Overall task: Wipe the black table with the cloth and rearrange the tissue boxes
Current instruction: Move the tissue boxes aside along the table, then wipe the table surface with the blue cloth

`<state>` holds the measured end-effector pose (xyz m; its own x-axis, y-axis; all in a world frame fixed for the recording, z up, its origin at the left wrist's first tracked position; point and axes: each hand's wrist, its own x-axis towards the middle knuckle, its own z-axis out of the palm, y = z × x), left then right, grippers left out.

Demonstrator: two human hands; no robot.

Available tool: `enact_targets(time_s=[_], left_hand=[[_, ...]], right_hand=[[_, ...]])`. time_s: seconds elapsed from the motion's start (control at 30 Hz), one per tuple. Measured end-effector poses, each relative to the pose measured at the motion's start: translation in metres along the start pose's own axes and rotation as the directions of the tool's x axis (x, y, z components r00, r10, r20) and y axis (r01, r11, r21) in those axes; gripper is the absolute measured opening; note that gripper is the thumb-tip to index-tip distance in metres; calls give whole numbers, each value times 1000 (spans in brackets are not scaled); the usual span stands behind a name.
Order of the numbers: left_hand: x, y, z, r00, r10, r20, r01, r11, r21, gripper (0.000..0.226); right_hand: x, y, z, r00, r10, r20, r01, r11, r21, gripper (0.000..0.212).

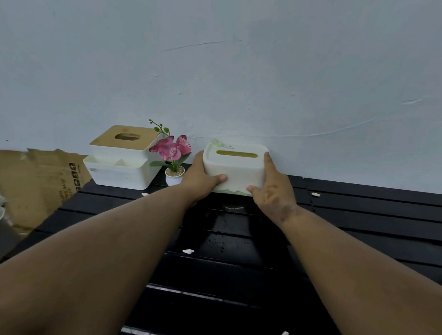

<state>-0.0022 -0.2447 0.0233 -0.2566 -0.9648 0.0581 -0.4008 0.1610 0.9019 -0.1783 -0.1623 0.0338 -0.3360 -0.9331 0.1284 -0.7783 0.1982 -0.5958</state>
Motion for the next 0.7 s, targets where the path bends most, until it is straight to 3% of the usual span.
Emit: enact_targets(time_s=[0.13,0.37,0.47,0.57,0.7], left_hand=[[-1,0,2,1000,-26,-4,26,1000,1,79],[-26,26,9,964,-255,-77,261,961,90,70],[-55,43,16,951,-274,-144,290,952,97,69],[-99,59,33,978,-178,-109,194,967,163,59],[-170,77,70,994,31,102,-62,947,315,49]], right_hand=[[-1,-4,-1,1000,-4,23,6,996,-89,97],[-9,-5,-20,995,-14,100,36,975,-220,105],[-34,10,-45,993,-10,117,36,973,-229,93],[-81,34,-80,992,8,125,16,982,-189,76],[-164,77,-138,993,41,115,-21,985,-172,64]])
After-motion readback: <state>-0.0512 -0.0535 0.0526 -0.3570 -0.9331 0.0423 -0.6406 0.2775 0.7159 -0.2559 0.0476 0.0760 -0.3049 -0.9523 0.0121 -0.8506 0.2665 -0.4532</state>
